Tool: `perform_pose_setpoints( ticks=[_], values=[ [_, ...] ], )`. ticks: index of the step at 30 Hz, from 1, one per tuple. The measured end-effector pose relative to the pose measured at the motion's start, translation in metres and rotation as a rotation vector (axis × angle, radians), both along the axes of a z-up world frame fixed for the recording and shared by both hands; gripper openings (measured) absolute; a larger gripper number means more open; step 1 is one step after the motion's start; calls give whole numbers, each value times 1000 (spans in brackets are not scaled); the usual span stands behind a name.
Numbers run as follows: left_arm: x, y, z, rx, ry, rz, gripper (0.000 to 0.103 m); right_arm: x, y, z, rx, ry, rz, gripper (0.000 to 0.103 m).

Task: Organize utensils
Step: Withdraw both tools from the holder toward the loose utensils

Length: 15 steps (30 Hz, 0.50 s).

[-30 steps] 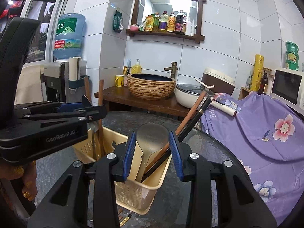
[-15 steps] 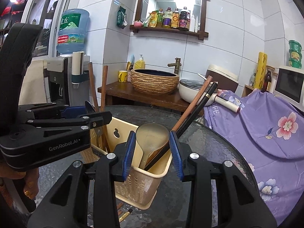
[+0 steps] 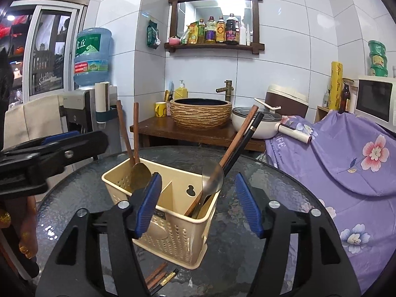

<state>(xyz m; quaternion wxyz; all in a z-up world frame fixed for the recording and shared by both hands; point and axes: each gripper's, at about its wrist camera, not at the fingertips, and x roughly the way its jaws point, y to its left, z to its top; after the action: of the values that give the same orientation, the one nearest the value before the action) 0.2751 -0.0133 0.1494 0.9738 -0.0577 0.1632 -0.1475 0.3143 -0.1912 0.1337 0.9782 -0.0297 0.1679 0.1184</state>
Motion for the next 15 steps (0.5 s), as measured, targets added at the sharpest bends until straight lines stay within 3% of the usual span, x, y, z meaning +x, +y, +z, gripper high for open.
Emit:
perform_pose_setpoints(
  ticks=[5, 15],
  values=[
    [-27, 0, -5, 37, -6, -5, 97, -24, -4, 3, 20, 14, -11, 68],
    [-43, 11, -50, 73, 158, 19, 97, -61, -1, -32, -6, 150, 6, 71]
  ],
)
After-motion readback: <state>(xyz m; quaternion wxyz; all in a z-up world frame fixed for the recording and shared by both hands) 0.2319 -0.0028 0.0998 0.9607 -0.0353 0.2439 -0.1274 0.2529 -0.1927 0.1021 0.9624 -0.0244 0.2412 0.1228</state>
